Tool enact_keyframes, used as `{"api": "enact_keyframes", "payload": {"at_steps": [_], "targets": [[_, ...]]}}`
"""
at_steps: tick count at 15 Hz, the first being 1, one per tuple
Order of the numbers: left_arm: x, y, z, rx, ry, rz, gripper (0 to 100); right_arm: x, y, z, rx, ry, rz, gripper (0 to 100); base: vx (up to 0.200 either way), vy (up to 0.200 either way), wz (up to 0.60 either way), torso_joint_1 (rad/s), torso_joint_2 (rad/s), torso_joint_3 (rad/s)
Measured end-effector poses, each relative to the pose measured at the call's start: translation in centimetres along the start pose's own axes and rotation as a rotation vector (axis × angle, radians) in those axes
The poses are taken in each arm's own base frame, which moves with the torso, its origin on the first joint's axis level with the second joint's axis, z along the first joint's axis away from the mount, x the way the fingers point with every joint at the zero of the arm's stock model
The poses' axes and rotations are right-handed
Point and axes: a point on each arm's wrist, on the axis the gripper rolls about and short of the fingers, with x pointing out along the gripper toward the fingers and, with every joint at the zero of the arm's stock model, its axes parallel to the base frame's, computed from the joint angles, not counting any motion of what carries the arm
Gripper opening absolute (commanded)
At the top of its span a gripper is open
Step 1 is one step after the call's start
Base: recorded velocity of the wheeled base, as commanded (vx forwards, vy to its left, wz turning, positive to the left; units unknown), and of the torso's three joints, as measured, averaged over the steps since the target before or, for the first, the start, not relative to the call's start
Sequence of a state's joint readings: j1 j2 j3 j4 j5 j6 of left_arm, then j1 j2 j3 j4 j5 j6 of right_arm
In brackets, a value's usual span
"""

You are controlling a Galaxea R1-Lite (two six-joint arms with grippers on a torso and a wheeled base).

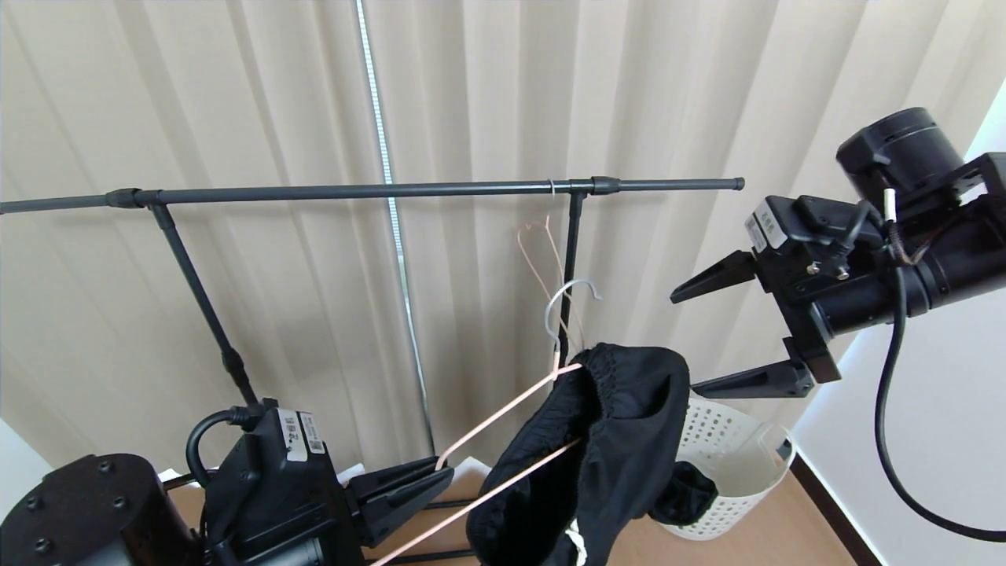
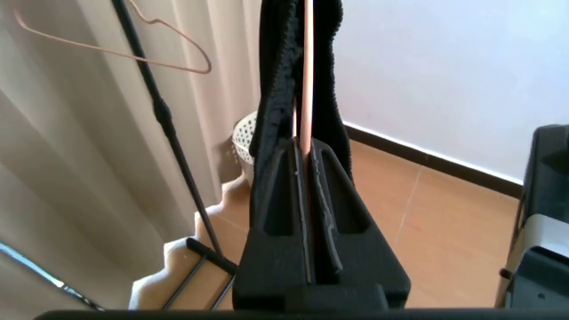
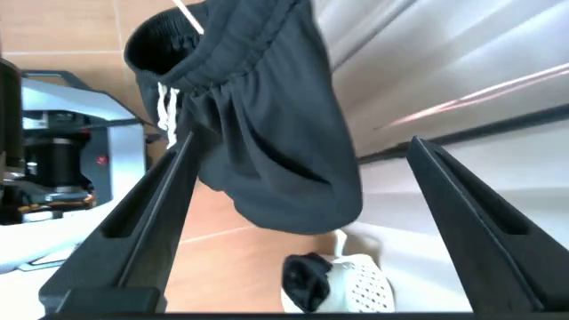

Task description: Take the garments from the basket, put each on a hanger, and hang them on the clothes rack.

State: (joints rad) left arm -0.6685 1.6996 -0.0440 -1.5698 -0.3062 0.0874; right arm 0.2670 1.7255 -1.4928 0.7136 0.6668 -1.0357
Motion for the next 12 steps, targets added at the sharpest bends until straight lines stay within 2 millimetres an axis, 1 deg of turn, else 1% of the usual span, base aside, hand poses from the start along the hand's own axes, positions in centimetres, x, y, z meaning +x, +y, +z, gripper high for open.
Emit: {"api": "enact_keyframes", "payload": {"at_steps": [2,5,12], "targets": [[0.0,-0.1,0.0,0.006,-0.002,-0.026,0,1.6,-0.7,-0.5,0.019,-0.044,0.075,100,0.0,0.0,0.0,0.0,0.0,0.0],[0.0,-0.3,0.0,0.02,-0.005,-0.067,0,3.4,-1.0,-0.8,0.044,-0.108,0.164,100,0.0,0.0,0.0,0.0,0.0,0.0],[0.0,-0.3,0.0,0.023,-0.005,-0.069,0,6.7,-0.7,-0.8,0.052,-0.096,0.254,100,0.0,0.0,0.0,0.0,0.0,0.0]]}}
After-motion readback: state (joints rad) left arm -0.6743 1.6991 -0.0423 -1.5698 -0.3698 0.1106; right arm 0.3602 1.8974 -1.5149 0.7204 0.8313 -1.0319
